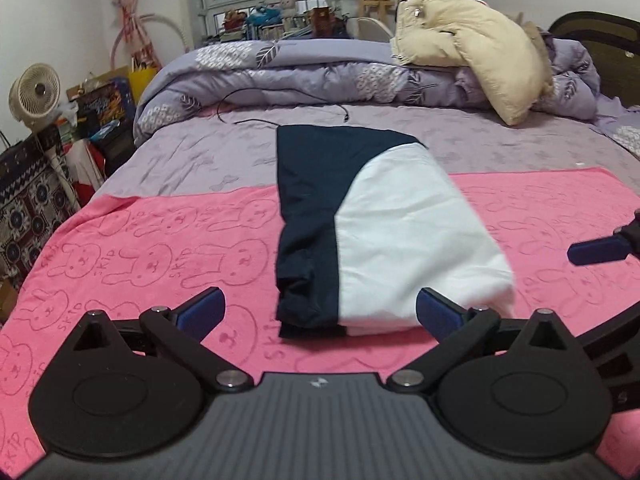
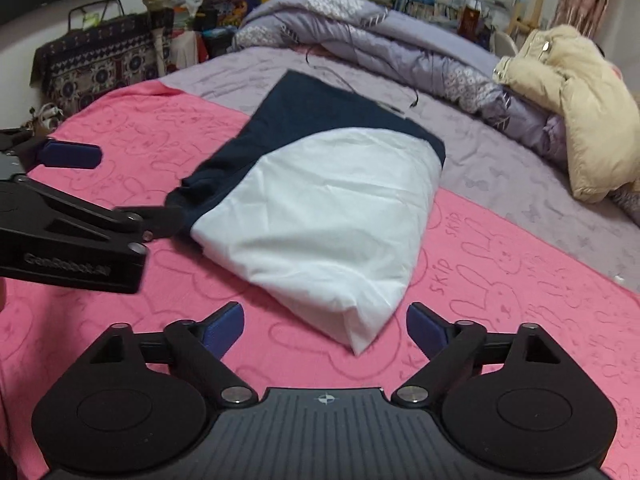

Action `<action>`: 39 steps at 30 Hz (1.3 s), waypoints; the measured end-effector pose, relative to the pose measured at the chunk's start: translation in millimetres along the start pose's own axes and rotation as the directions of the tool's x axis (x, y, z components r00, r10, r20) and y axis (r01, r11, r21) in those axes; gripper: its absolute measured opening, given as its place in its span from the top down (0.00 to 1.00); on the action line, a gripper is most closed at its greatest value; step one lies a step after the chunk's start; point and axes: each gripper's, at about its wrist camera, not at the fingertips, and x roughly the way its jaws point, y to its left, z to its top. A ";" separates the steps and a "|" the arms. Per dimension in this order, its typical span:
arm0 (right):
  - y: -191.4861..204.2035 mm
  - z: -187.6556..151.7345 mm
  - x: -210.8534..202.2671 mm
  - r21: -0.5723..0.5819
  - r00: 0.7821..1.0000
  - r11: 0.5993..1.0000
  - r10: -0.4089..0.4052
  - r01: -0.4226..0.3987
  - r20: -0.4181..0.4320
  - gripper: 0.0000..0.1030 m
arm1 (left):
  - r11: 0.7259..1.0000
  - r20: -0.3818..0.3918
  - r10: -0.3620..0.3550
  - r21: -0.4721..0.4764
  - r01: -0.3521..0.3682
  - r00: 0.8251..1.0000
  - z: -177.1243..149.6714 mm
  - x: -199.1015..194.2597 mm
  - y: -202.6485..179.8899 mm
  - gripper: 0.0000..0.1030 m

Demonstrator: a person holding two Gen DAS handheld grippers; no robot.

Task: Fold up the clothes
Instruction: 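Release the folded jacket and withdraw both grippers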

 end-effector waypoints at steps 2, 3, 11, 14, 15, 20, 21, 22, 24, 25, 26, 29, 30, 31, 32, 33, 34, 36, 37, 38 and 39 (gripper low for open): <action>-1.9 -4.7 -10.3 0.014 1.000 1.000 0.014 -0.014 0.012 0.00 | 1.000 -0.005 0.006 0.016 -0.006 1.000 -2.5 -7.9 -8.1 0.00; -3.1 -7.1 -15.1 0.021 1.000 1.000 0.023 -0.023 0.017 0.00 | 1.000 -0.007 0.007 0.020 -0.006 1.000 -3.7 -10.4 -10.3 0.00; -7.9 -17.1 -28.3 0.046 0.999 0.998 0.050 -0.051 0.019 0.00 | 0.999 -0.052 -0.032 -0.024 0.030 0.998 -8.6 -16.9 -12.8 0.00; -11.0 -17.6 -30.0 0.057 0.999 0.997 0.046 -0.048 0.023 0.00 | 1.000 -0.069 -0.016 -0.028 0.014 0.998 -9.1 -14.0 -13.0 0.00; -12.2 -17.6 -30.4 0.062 0.999 0.997 0.045 -0.046 0.025 0.00 | 1.000 -0.074 -0.006 -0.023 0.004 0.997 -9.5 -12.9 -14.0 0.00; -19.2 -18.5 -30.7 0.093 0.998 0.995 0.044 -0.047 0.033 0.00 | 1.000 -0.089 0.015 -0.013 -0.016 0.996 -12.5 -7.7 -17.4 0.00; -20.4 -18.8 -30.3 0.096 0.998 0.994 0.044 -0.047 0.035 0.00 | 1.000 -0.092 0.013 -0.014 -0.014 0.996 -12.9 -6.5 -17.7 0.00; -21.1 -19.0 -29.8 0.098 0.998 0.994 0.044 -0.048 0.035 0.00 | 1.000 -0.096 0.011 -0.015 -0.013 0.995 -13.2 -5.4 -18.0 0.00; -22.1 -19.3 -28.4 0.104 0.998 0.993 0.046 -0.050 0.035 0.00 | 1.000 -0.102 0.008 -0.017 -0.009 0.995 -13.9 -3.1 -18.7 0.00; -22.6 -19.5 -27.7 0.106 0.998 0.993 0.048 -0.052 0.034 0.00 | 1.000 -0.105 0.006 -0.018 -0.008 0.994 -14.2 -2.0 -19.0 0.00; -23.0 -19.6 -26.7 0.108 0.998 0.993 0.051 -0.054 0.033 0.00 | 1.000 -0.109 0.004 -0.019 -0.006 0.994 -14.6 -0.8 -19.3 0.00; -24.4 -19.6 -22.3 0.114 0.998 0.991 0.061 -0.064 0.023 0.00 | 1.000 -0.118 -0.001 -0.021 -0.001 0.993 -15.5 2.6 -20.2 0.00; -24.6 -19.5 -20.5 0.114 0.998 0.991 0.064 -0.065 0.017 0.00 | 1.000 -0.122 -0.002 -0.023 0.000 0.993 -15.8 3.8 -20.4 0.00; -24.5 -19.4 -18.9 0.114 0.998 0.991 0.066 -0.066 0.011 0.00 | 1.000 -0.126 -0.004 -0.026 0.001 0.992 -15.9 5.1 -20.1 0.00; -23.5 -19.3 -17.6 0.112 0.998 0.992 0.065 -0.066 0.006 0.00 | 1.000 -0.130 -0.007 -0.029 0.003 0.991 -16.1 6.3 -19.8 0.00; -22.5 -19.3 -16.7 0.108 0.998 0.992 0.065 -0.065 0.004 0.00 | 0.999 -0.134 -0.008 -0.032 0.004 0.991 -16.2 7.6 -19.4 0.00; -21.7 -19.3 -16.0 0.105 0.998 0.992 0.066 -0.066 0.002 0.00 | 0.999 -0.138 -0.008 -0.037 0.003 0.990 -16.4 9.0 -19.0 0.00; -20.3 -19.5 -14.7 0.101 0.998 0.993 0.070 -0.069 0.000 0.00 | 0.999 -0.147 -0.007 -0.047 0.000 0.989 -16.9 11.9 -17.6 0.00; -19.9 -19.6 -14.2 0.099 0.997 0.993 0.071 -0.070 -0.001 0.00 | 0.999 -0.152 -0.007 -0.053 -0.001 0.988 -17.2 13.4 -16.8 0.00; -19.6 -19.8 -13.7 0.098 0.997 0.993 0.072 -0.071 -0.003 0.00 | 0.998 -0.156 -0.005 -0.058 -0.004 0.988 -17.7 14.8 -16.2 0.00; -19.4 -20.0 -13.1 0.097 0.997 0.993 0.071 -0.070 -0.004 0.00 | 0.998 -0.159 -0.003 -0.063 -0.007 0.987 -18.3 16.1 -15.8 0.00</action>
